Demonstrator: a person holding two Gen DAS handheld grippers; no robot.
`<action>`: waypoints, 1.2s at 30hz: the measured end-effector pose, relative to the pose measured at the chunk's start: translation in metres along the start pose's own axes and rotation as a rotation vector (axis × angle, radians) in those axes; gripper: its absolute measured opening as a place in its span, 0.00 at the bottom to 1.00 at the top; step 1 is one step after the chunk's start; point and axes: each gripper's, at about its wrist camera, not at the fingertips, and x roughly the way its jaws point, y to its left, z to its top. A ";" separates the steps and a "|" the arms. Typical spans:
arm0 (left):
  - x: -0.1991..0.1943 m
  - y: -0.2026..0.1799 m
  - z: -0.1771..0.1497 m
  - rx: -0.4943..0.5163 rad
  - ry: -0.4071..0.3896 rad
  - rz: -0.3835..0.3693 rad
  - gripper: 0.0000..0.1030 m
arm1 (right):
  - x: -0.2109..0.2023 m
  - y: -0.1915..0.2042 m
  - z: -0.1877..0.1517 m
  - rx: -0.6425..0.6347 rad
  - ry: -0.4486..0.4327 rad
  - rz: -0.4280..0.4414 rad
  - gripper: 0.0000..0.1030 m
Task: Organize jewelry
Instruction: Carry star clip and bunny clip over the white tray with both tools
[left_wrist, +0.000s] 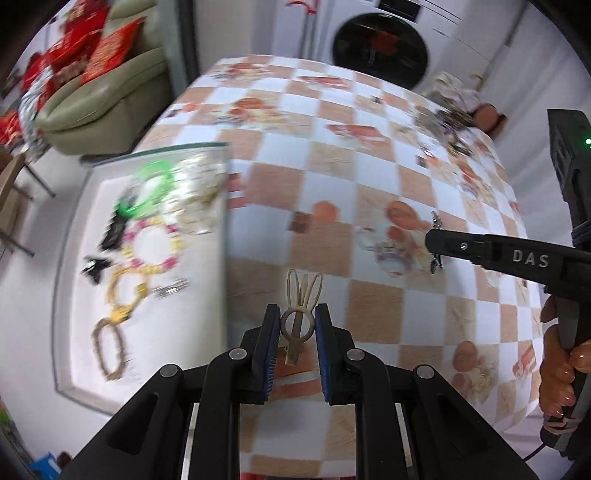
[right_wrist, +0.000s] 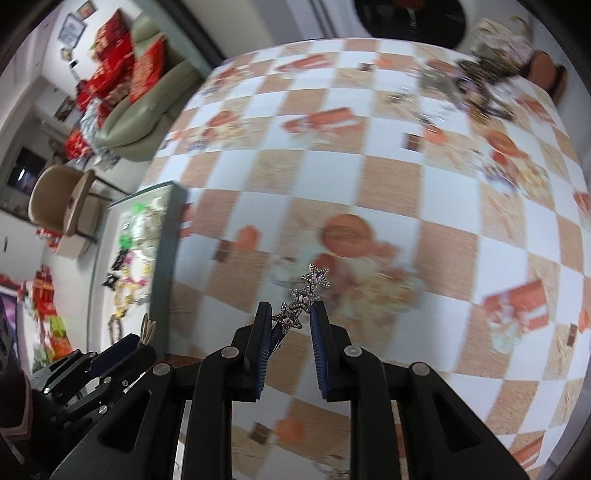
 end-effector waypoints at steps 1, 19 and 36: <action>-0.002 0.009 -0.002 -0.016 -0.001 0.007 0.23 | 0.003 0.012 0.002 -0.020 0.004 0.011 0.22; -0.001 0.129 -0.033 -0.247 0.024 0.112 0.23 | 0.054 0.162 -0.006 -0.305 0.107 0.126 0.22; 0.009 0.166 -0.044 -0.312 0.039 0.127 0.23 | 0.081 0.193 -0.013 -0.370 0.173 0.113 0.22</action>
